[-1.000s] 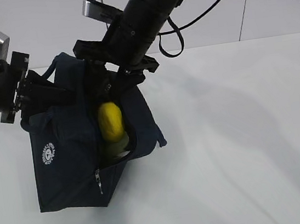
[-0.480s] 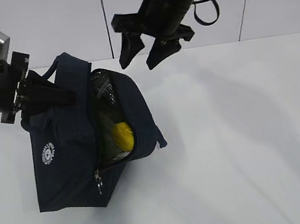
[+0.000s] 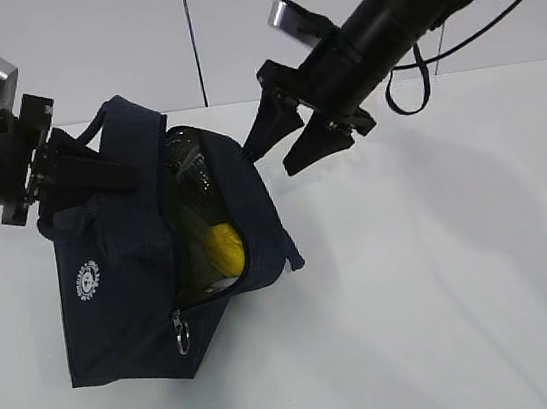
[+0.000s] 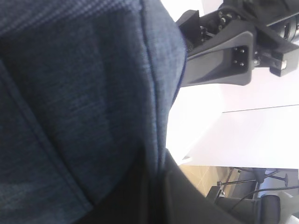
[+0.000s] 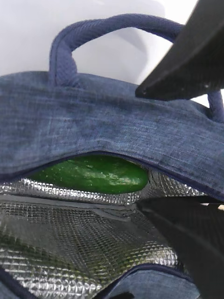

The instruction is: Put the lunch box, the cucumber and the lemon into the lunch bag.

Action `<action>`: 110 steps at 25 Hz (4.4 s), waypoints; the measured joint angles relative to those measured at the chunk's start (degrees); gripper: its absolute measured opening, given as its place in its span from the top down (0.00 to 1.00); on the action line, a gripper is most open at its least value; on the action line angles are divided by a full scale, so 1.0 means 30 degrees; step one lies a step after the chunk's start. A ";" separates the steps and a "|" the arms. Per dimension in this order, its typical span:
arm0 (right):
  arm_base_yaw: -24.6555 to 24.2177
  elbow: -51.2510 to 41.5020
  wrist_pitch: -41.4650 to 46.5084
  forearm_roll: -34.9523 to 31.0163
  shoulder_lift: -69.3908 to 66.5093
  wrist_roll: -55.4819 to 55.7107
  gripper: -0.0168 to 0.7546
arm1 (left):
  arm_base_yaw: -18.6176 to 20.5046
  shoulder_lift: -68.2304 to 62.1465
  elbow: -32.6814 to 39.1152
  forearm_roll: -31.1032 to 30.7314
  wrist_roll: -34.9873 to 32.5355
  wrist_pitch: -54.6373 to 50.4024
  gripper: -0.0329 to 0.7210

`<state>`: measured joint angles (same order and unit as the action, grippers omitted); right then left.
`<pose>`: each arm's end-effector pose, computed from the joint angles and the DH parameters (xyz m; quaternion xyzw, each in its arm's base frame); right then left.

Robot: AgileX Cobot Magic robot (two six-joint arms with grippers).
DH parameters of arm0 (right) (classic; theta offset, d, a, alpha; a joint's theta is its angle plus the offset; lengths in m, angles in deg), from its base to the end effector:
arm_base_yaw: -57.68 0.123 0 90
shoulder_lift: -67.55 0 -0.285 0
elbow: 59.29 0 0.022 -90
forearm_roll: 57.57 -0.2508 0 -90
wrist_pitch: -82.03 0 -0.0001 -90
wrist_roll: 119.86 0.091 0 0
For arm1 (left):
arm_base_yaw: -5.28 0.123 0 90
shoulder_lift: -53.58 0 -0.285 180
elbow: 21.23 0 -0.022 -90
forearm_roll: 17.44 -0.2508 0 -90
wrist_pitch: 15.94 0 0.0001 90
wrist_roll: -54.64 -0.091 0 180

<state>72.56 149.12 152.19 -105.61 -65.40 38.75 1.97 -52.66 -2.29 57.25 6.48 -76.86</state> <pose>0.4262 0.1791 0.2268 -0.1697 0.9045 0.3858 0.0642 0.3164 -0.0952 0.2275 0.0541 0.8552 -0.4910 0.1569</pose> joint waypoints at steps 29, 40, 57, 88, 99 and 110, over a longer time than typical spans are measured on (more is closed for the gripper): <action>0.0067 -0.0937 -0.0213 -0.1668 -0.0563 -0.4695 0.70 | 0.0000 0.0000 0.0000 0.0285 0.0000 -0.1016 0.97; 0.0067 -0.3074 -0.0291 -0.1244 -0.0563 -0.3471 0.67 | 0.0000 0.0000 0.0000 0.0432 0.0000 -0.1185 0.97; 0.0067 -0.4009 -0.0470 -0.2518 0.0728 -0.4252 0.98 | 0.0000 0.0000 0.0000 0.0432 0.0000 -0.1448 0.97; 0.0067 -0.1530 0.0240 0.4327 0.3840 -0.0634 0.98 | -0.5332 -0.0071 0.0000 0.4731 0.0106 0.2962 0.97; 0.0067 -0.1530 0.0323 0.6397 0.3840 0.0741 0.98 | -0.5332 -0.2134 -0.0354 0.5778 -0.1383 0.2068 0.97; 0.0067 -0.1530 0.0255 0.6531 0.3840 0.0434 0.98 | -0.5361 -0.3738 -0.3415 0.4891 -0.1460 0.1595 0.97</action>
<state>72.76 144.53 152.96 -86.02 -53.88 40.06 -14.11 -63.87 -12.54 71.92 2.10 -72.08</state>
